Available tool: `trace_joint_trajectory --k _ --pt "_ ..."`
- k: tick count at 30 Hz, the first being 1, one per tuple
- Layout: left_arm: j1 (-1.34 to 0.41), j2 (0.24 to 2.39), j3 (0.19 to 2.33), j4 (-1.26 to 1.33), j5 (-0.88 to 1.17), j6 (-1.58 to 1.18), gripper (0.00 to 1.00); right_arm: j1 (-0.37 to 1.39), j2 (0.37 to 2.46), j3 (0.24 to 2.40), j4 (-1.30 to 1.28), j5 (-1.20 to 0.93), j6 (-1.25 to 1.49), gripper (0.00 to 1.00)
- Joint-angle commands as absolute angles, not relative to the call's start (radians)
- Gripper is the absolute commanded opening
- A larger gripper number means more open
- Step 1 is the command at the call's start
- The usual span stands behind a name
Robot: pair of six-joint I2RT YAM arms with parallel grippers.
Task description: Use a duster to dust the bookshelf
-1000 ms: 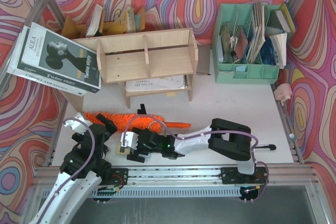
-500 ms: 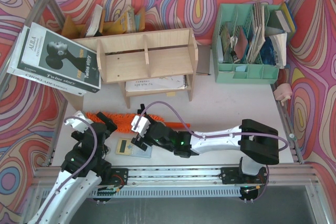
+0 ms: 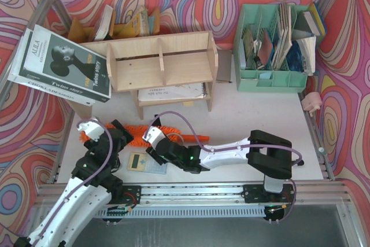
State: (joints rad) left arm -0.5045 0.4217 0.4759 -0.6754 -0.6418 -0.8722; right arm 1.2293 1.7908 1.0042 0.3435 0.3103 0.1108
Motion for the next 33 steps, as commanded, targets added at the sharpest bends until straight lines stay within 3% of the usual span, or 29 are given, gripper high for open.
trace_joint_trajectory --k 1,12,33 --pt "-0.5 0.416 0.497 -0.699 -0.608 -0.874 0.98 1.222 1.801 1.023 0.304 0.384 0.196 0.49" --pt "-0.5 0.385 0.497 -0.711 -0.58 -0.894 0.98 1.22 1.822 1.078 0.152 0.485 0.304 0.4" --pt "-0.499 0.495 0.541 -0.69 -0.574 -0.928 0.98 1.212 1.847 1.106 0.036 0.457 0.423 0.41"
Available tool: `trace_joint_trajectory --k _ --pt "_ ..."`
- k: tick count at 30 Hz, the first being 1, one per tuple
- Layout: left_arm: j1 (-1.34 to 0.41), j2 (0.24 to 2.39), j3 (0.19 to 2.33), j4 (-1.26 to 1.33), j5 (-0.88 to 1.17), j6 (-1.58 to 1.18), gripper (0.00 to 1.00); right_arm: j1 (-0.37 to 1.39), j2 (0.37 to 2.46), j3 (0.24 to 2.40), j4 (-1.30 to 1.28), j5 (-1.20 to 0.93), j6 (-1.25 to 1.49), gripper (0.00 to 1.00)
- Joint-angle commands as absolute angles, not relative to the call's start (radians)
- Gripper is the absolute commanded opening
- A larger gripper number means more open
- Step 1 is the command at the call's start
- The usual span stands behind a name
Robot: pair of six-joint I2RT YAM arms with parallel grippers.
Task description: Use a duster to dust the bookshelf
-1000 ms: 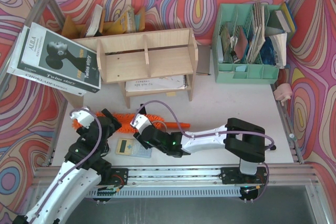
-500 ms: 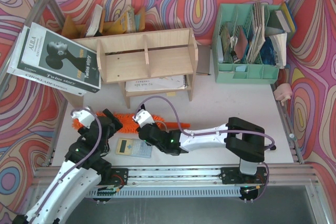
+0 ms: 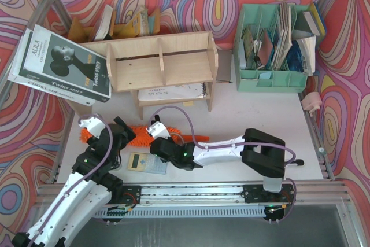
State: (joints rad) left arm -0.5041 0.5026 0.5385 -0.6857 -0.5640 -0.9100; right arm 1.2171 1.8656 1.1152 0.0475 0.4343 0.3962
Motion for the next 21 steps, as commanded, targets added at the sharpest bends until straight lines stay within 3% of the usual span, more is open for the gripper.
trace_joint_trajectory --k 1,21 --pt "-0.499 0.487 0.537 -0.691 -0.577 -0.933 0.98 1.21 1.852 1.112 0.03 0.456 0.425 0.41" --pt "-0.5 0.481 0.544 -0.694 -0.546 -0.913 0.98 1.201 1.94 1.189 0.0 0.503 0.43 0.39"
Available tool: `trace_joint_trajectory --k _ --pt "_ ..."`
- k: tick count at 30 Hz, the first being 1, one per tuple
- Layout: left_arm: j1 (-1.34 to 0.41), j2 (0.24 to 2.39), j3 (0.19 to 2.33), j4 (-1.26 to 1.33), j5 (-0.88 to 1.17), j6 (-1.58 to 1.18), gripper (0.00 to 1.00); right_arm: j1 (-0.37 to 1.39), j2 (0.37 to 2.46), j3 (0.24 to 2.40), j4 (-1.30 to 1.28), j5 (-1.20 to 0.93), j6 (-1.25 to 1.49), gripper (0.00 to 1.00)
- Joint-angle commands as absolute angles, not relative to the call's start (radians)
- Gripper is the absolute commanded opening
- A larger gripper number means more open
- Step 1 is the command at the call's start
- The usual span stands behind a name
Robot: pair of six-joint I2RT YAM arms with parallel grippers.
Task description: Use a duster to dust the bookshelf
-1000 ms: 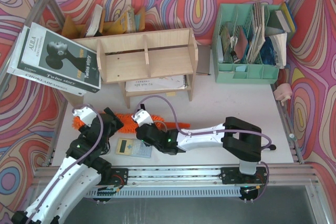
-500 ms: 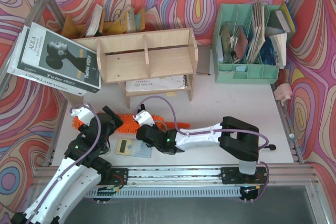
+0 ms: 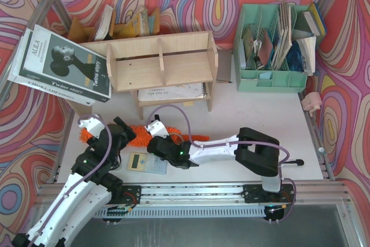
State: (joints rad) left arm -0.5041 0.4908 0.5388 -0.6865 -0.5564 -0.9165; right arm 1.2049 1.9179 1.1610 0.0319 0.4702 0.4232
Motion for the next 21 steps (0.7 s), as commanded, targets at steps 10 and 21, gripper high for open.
trace_joint_trajectory --k 10,21 --pt "-0.499 0.487 0.53 -0.671 -0.532 -0.913 0.98 1.198 1.964 1.212 -0.026 0.523 0.438 0.36" --pt "-0.5 0.464 0.526 -0.677 -0.534 -0.919 0.98 1.199 1.987 1.238 -0.043 0.53 0.427 0.33"
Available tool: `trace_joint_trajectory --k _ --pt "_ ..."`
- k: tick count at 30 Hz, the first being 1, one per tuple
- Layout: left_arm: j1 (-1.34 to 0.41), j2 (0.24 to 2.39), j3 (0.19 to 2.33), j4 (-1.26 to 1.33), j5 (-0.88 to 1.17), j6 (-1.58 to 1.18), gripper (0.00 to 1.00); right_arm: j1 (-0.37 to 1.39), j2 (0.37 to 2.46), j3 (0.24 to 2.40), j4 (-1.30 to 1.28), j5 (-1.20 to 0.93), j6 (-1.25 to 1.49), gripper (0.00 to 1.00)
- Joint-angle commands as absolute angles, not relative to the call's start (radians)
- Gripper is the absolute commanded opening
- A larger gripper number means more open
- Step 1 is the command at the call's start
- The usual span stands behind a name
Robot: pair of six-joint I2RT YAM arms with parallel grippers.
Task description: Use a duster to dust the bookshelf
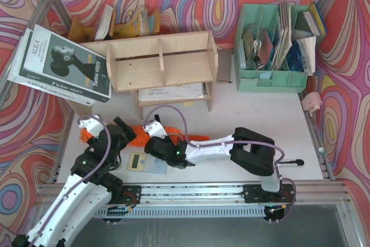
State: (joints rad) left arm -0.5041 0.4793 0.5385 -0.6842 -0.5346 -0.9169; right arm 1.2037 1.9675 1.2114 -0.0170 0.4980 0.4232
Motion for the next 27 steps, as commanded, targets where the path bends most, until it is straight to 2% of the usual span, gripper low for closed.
trace_joint_trajectory --k 1,12,27 --pt "-0.5 0.462 0.493 -0.679 -0.534 -0.919 0.98 1.199 1.987 1.238 -0.043 0.531 0.428 0.32" --pt "-0.499 0.456 0.482 -0.682 -0.532 -0.93 0.98 1.199 1.965 1.227 -0.049 0.545 0.43 0.23" --pt "-0.5 0.484 0.473 -0.658 -0.518 -0.94 0.98 1.206 1.807 1.11 -0.064 0.564 0.445 0.21"
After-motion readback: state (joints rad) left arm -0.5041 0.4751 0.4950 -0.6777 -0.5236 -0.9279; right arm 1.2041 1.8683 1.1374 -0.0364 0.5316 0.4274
